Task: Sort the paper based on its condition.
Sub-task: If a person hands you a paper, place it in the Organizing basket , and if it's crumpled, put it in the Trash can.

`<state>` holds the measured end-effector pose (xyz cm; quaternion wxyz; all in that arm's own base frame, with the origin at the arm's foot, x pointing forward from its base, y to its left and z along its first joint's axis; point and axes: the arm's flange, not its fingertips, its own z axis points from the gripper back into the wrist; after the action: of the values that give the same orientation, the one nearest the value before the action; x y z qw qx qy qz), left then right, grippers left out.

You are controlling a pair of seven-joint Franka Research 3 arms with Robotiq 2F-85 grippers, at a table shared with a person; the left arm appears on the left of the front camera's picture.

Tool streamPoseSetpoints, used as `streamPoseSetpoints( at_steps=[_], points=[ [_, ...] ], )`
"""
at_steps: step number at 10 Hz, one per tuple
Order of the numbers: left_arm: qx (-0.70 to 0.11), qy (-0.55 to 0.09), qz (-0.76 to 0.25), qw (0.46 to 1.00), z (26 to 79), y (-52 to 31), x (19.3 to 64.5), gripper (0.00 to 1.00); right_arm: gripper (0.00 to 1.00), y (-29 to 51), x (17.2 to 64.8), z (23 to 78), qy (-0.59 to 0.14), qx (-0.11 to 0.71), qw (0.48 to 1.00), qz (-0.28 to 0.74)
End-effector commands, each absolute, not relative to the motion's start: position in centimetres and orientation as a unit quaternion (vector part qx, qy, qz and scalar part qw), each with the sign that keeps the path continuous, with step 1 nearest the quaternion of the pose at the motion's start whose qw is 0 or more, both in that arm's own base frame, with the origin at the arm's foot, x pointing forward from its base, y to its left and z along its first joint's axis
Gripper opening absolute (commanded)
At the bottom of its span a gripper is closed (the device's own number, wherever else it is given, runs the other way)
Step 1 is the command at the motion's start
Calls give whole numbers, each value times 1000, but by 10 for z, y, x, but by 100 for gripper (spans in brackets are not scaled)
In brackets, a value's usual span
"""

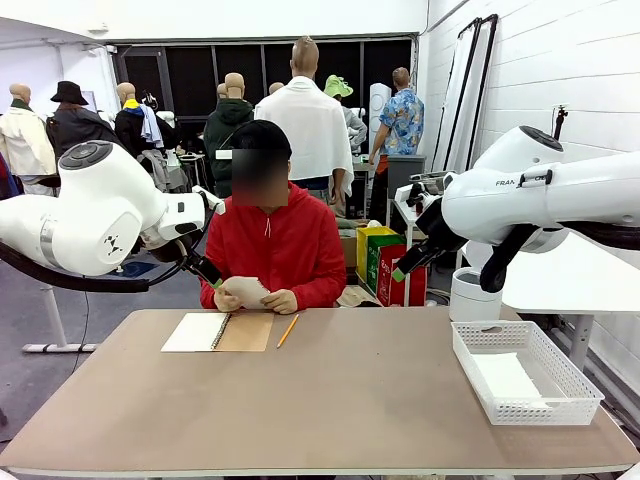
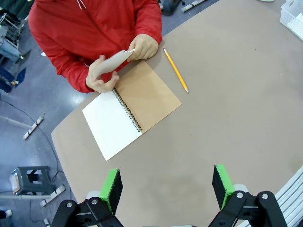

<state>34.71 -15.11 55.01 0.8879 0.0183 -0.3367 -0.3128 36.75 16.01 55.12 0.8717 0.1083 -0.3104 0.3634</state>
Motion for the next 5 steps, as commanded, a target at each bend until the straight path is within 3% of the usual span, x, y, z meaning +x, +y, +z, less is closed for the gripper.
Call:
streamPoseSetpoints(
  at_steps=[1,5],
  points=[
    [19,-337,-313,888,550,-151,347,100,100,160,368,551,-311,108,872,362],
    [19,-337,-313,888,550,-151,347,100,100,160,368,551,-311,108,872,362]
  ],
)
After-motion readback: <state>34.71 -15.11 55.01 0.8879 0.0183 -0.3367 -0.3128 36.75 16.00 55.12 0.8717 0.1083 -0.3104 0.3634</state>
